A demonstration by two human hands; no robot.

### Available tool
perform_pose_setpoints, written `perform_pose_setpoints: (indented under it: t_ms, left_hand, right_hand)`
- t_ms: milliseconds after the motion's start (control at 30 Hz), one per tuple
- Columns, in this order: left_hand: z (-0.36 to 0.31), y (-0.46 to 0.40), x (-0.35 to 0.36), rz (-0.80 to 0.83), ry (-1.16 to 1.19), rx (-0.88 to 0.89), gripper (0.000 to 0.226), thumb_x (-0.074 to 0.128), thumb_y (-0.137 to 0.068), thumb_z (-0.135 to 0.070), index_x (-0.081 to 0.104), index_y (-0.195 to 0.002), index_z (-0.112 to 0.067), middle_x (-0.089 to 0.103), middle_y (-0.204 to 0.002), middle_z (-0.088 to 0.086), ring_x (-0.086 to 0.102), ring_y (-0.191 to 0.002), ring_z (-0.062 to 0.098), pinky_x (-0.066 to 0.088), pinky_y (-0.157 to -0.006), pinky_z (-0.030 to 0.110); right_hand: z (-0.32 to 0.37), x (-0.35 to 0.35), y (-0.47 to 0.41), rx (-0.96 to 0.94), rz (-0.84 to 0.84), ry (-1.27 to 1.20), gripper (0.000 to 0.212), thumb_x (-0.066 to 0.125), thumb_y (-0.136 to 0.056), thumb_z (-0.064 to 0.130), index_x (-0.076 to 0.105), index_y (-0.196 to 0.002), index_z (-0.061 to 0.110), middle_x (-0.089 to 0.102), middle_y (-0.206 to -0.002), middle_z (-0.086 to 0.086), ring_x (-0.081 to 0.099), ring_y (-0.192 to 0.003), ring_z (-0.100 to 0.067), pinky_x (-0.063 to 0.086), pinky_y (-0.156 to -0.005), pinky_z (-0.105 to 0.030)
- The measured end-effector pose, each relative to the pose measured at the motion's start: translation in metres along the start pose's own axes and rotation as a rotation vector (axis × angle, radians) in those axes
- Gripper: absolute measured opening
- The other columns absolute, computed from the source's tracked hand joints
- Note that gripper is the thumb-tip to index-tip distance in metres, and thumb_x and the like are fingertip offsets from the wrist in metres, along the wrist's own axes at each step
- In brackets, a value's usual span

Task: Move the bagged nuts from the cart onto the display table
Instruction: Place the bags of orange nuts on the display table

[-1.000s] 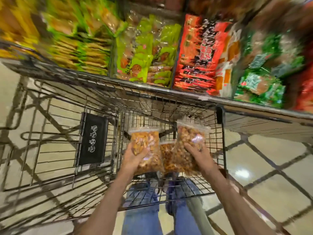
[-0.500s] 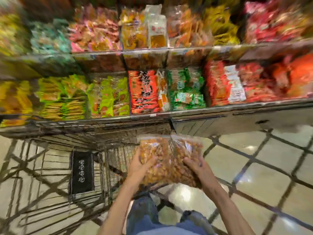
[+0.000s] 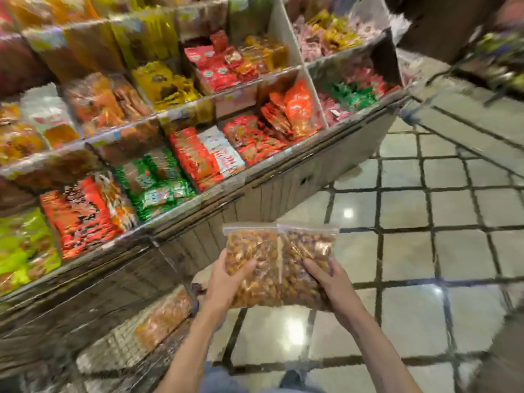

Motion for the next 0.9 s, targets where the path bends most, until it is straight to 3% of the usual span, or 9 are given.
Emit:
perform_pose_setpoints:
  t_ms: [67,233,300,367,467,600,733,900]
  left_hand:
    - [-0.008,-0.003,0.053,0.069,-0.041,0.026,0.051,0.087,-0.077,-0.041,0.063,-0.122,-0.039,0.078,-0.112,-0.011,0.075,-0.1,0.006,0.059,-0.076,0.021]
    - [-0.026,-0.016,0.186,0.295,-0.092,0.024,0.063,0.087,-0.074,-0.04,0.059,-0.13,-0.035,0.076,-0.117,-0.009,0.076,-0.096,0.003,0.059,-0.071,0.018]
    - [-0.031,-0.02,0.227,0.367,-0.121,0.023,0.066,0.087,-0.069,-0.045,0.06,-0.129,-0.036,0.076,-0.116,-0.008,0.076,-0.096,0.005,0.06,-0.071,0.02]
    - [-0.035,-0.028,0.276,0.448,-0.143,0.021,0.061,0.087,-0.075,-0.038,0.061,-0.13,-0.033,0.077,-0.116,-0.006,0.077,-0.097,0.007,0.06,-0.072,0.021]
    - [-0.04,-0.043,0.352,0.567,-0.176,0.013,0.045,0.085,-0.085,-0.023,0.063,-0.122,-0.034,0.079,-0.111,-0.006,0.077,-0.096,0.008,0.061,-0.071,0.021]
    - [-0.048,-0.073,0.458,0.728,-0.207,0.005,0.055,0.088,-0.078,-0.031,0.063,-0.127,-0.032,0.079,-0.111,-0.004,0.078,-0.099,0.015,0.065,-0.082,0.035]
    - [-0.071,-0.1,0.558,0.876,-0.229,0.032,0.052,0.085,-0.084,-0.028,0.062,-0.13,-0.033,0.079,-0.115,-0.005,0.078,-0.097,0.011,0.063,-0.073,0.024]
    - [-0.104,-0.137,0.675,1.031,-0.3,0.038,0.066,0.088,-0.079,-0.043,0.059,-0.138,-0.036,0.077,-0.119,-0.01,0.077,-0.103,0.011,0.063,-0.09,0.039]
  right_hand:
    - [0.004,-0.052,0.012,-0.015,-0.082,-0.043,0.038,0.078,-0.094,0.037,0.066,-0.13,0.029,0.083,-0.113,0.001,0.081,-0.101,-0.023,0.065,-0.089,-0.045]
    - [0.011,-0.165,0.039,-0.062,-0.309,-0.155,0.055,0.082,-0.085,0.044,0.064,-0.134,0.028,0.082,-0.116,-0.002,0.08,-0.106,-0.026,0.062,-0.099,-0.053]
    - [0.013,-0.197,0.047,-0.076,-0.372,-0.195,0.049,0.081,-0.087,0.04,0.065,-0.132,0.03,0.082,-0.115,-0.001,0.08,-0.105,-0.024,0.062,-0.097,-0.05]
    - [0.014,-0.234,0.053,-0.089,-0.454,-0.236,0.039,0.078,-0.093,0.035,0.066,-0.129,0.03,0.083,-0.112,0.001,0.08,-0.103,-0.022,0.063,-0.094,-0.045]
    - [0.014,-0.29,0.054,-0.089,-0.601,-0.278,0.04,0.078,-0.093,0.034,0.067,-0.13,0.023,0.083,-0.111,-0.001,0.081,-0.101,-0.022,0.063,-0.095,-0.044]
    - [0.024,-0.367,0.042,-0.103,-0.772,-0.306,0.047,0.081,-0.087,0.044,0.068,-0.129,0.027,0.082,-0.115,0.0,0.079,-0.107,-0.023,0.059,-0.103,-0.053]
    - [0.048,-0.434,0.027,-0.124,-0.864,-0.342,0.044,0.079,-0.09,0.043,0.067,-0.131,0.031,0.082,-0.117,0.0,0.08,-0.106,-0.024,0.06,-0.102,-0.05]
    - [0.088,-0.513,0.001,-0.159,-0.968,-0.382,0.037,0.073,-0.097,0.034,0.065,-0.133,0.027,0.082,-0.117,-0.001,0.08,-0.104,-0.025,0.061,-0.099,-0.048]
Point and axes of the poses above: each hand's wrist, its own y-axis away from the middle knuckle, its own x-axis out of the palm, z = x × y, the point moved 5 cm from there along -y, towards the middle knuckle
